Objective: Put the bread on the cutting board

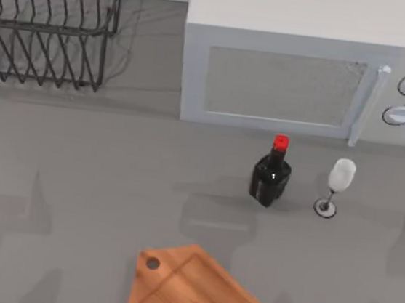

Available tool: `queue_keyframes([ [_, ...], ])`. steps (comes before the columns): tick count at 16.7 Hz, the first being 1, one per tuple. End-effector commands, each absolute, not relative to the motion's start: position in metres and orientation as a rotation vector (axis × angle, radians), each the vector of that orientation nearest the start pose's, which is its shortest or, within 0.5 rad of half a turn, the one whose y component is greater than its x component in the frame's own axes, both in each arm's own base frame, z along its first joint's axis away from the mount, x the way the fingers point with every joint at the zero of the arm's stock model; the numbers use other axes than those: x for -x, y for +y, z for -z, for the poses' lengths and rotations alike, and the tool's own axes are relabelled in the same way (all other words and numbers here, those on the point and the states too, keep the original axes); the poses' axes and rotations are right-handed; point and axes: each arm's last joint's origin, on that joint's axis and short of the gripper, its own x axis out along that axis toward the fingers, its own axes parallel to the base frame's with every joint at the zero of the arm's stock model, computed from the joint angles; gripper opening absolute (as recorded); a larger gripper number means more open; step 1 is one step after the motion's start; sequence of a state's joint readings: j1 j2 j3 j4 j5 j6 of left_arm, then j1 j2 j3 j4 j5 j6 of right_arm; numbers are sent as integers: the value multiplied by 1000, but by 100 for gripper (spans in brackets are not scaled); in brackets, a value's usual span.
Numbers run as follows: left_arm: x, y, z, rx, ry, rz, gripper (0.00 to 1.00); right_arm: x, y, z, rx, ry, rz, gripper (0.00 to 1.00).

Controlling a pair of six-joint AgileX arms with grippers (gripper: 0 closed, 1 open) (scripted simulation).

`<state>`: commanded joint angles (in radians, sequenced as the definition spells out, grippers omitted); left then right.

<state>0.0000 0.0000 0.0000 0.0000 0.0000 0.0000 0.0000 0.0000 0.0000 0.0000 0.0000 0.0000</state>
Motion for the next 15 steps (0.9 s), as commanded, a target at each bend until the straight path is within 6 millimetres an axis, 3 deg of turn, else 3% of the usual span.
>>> queue_keyframes([
  [4, -106, 0, -166, -3, 23, -8, 100, -106, -1, -160, 0, 0, 0, 100],
  [9, -116, 5, -211, -26, 208, -47, 100, -106, -1, -160, 0, 0, 0, 100],
  [12, -144, 11, -241, -39, 428, -68, 100, -106, -1, -160, 0, 0, 0, 100],
  [15, -194, 23, -254, -40, 725, -79, 100, -106, -1, -160, 0, 0, 0, 100],
])
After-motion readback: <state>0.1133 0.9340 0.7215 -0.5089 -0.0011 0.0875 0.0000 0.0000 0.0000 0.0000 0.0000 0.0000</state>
